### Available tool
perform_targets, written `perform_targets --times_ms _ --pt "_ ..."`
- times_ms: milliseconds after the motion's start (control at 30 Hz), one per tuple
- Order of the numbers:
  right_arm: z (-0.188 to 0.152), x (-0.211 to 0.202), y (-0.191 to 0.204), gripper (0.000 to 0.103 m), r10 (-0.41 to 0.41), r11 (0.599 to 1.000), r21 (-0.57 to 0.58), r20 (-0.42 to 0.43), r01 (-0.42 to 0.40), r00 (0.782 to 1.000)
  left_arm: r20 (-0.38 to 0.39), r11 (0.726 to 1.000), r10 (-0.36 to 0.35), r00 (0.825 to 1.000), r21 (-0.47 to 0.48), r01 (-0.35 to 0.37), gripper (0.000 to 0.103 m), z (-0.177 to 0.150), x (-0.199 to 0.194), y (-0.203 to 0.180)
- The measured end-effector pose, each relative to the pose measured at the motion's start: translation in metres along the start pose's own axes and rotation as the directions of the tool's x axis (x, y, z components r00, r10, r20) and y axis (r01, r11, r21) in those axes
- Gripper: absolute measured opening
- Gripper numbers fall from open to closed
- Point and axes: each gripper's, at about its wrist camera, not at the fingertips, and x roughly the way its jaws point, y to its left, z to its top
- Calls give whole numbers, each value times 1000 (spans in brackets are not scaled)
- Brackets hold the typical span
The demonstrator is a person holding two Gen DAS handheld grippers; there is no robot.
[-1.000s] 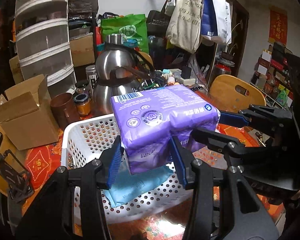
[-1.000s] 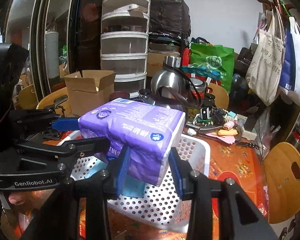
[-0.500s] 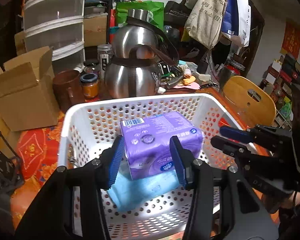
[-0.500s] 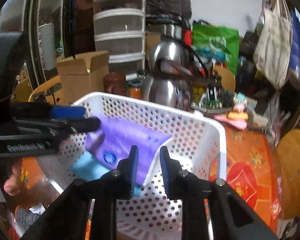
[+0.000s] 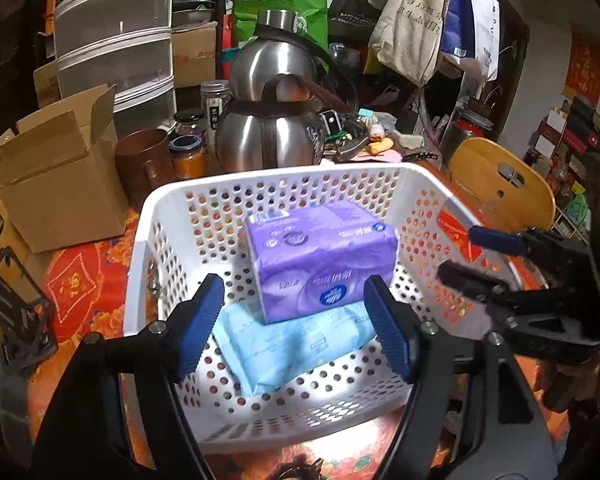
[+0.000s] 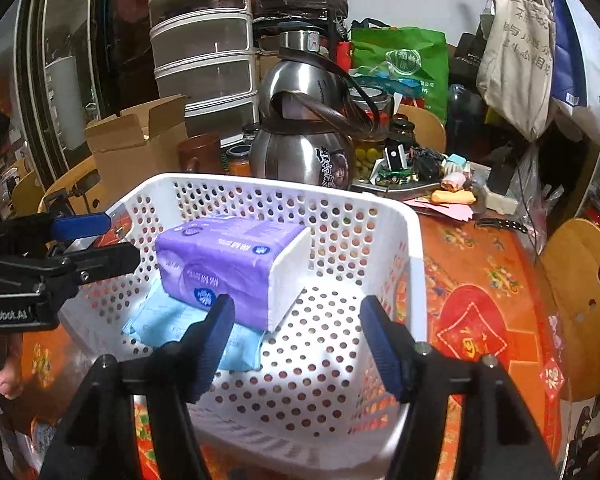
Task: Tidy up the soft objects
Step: 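Grasp the black cable with the left gripper while the right grasps the white plush toy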
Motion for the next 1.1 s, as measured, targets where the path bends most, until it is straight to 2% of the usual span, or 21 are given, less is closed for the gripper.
perform_targets --times_ms 233,367,433,467,567,667,867,967,1100 --pt "-9 -15 1 65 1 1000 0 17 -1 1000 2 999 37 999 6 -37 70 -28 -18 0" --pt "-23 -31 2 65 8 1000 -4 35 -7 999 3 999 33 999 -32 -33 71 -54 -38 5" --pt "-31 -41 1 65 15 1000 1 45 -15 999 46 998 50 998 -38 -48 73 -66 -58 5" --pt "-36 -46 0 65 20 1000 3 48 -20 999 48 997 65 997 -44 -63 78 -71 -66 5" --pt "-55 -65 -3 66 6 1000 14 69 -6 998 79 998 24 997 -65 -19 79 -86 -89 6" --pt "-74 -85 -10 66 14 999 47 90 -18 996 87 998 41 995 -51 -37 80 -104 -102 2" --pt "-123 -119 -15 74 6 997 73 107 -14 994 -48 998 61 997 -31 -63 82 -148 -76 -5" --pt "-149 -121 -14 74 -12 998 60 73 7 997 -125 996 74 989 -33 -79 82 -162 -55 -4" --pt "-177 -122 -21 74 14 996 83 35 -17 999 -185 996 71 980 -39 -79 82 -176 -39 -5"
